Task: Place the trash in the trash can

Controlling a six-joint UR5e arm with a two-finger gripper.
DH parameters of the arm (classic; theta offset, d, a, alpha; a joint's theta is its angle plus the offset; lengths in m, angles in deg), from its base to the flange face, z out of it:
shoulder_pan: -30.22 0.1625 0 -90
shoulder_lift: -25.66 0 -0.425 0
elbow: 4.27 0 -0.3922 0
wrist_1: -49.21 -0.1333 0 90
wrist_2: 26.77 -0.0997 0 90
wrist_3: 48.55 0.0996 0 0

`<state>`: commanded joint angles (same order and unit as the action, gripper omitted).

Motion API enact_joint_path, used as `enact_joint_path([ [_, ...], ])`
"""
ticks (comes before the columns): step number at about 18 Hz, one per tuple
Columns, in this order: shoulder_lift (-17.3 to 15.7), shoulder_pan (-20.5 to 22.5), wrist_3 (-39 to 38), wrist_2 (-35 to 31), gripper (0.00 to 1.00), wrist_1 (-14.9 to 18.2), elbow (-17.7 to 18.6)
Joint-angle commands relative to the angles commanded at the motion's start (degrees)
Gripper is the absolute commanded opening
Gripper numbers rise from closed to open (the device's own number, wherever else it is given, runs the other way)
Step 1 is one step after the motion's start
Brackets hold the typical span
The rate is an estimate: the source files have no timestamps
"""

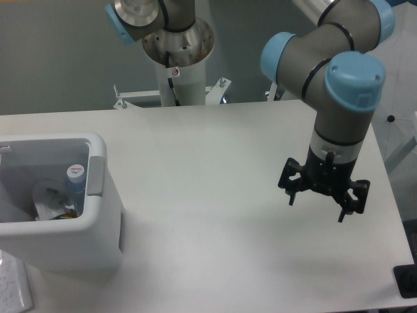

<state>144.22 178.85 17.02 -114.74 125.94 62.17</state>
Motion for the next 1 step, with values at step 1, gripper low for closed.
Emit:
enact_joint_path([
  [1,0.0,0.0,-0.26,0.0,1.0,-0.09,0.26],
])
